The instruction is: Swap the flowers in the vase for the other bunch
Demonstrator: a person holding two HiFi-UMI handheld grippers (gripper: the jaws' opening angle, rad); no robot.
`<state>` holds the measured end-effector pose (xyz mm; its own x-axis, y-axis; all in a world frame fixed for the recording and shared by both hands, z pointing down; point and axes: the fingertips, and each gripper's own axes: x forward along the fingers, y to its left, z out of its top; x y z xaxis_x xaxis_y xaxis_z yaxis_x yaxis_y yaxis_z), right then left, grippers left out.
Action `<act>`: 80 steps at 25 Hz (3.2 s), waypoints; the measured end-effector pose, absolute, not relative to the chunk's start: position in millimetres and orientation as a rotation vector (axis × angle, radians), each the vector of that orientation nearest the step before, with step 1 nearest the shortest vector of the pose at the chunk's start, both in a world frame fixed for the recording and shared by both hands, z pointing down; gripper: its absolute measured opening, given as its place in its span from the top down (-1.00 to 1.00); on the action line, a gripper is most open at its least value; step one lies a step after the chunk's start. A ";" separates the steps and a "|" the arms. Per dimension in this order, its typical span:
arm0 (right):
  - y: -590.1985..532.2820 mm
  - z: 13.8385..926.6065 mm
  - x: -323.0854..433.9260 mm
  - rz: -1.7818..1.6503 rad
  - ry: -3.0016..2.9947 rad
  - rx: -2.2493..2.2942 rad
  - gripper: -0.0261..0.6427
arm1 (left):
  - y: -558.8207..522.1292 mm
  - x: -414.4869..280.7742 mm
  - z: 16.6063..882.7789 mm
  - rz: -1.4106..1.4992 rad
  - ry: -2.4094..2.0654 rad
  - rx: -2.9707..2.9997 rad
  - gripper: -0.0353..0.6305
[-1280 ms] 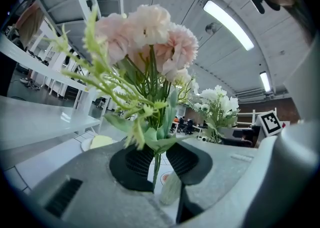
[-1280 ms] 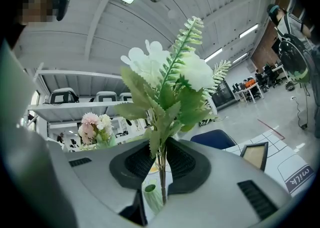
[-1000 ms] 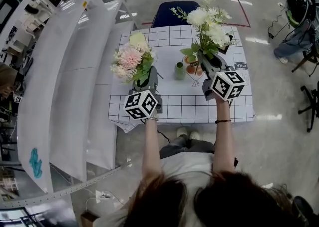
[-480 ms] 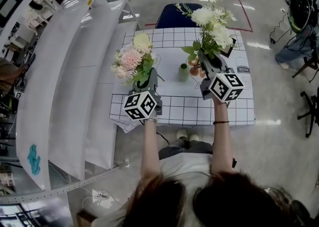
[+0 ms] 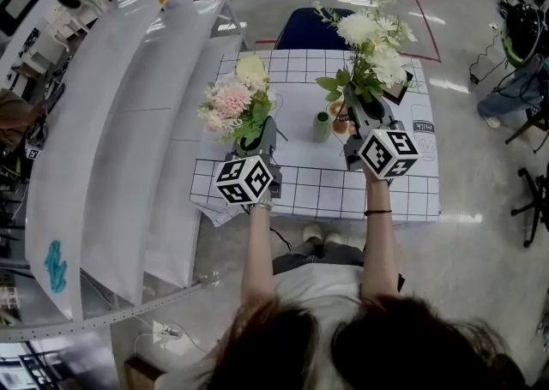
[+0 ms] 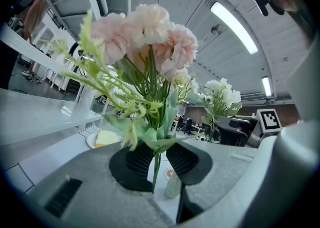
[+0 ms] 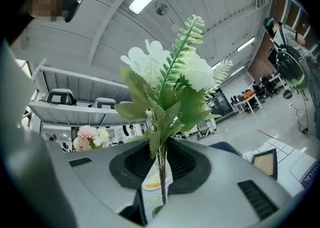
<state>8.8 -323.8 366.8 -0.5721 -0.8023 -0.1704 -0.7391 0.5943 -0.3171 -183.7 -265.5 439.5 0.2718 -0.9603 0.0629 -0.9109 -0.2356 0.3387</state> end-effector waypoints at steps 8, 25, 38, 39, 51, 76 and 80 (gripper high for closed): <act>-327.6 365.4 -6.3 -0.277 2.546 -1.215 0.73 | -265.5 -195.4 441.6 -0.235 -1.732 2.217 0.67; -331.9 384.8 -25.0 -0.303 2.593 -1.214 0.73 | -264.6 -211.1 445.2 -0.255 -1.721 2.201 0.66; -328.8 409.2 -34.4 -0.314 2.659 -1.245 0.73 | -264.7 -211.0 447.1 -0.244 -1.693 2.221 0.67; -328.6 410.8 -35.1 -0.316 2.661 -1.246 0.73 | -264.7 -211.1 447.4 -0.244 -1.691 2.222 0.67; -323.0 440.4 -43.5 -0.333 2.721 -1.273 0.73 | -267.1 -209.0 455.7 -0.207 -1.661 2.233 0.67; -320.5 471.7 -46.2 -0.308 2.871 -1.291 0.73 | -277.7 -200.8 465.2 -0.160 -1.607 2.250 0.67; -319.0 474.3 -48.9 -0.279 2.909 -1.294 0.73 | -280.4 -199.4 466.6 -0.160 -1.600 2.249 0.67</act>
<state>-48.9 -319.0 474.3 -0.6710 -0.7317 0.1200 -0.7412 0.6572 -0.1370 -199.4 -280.4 466.6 0.3471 -0.9298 0.1222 -0.8874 -0.2834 0.3636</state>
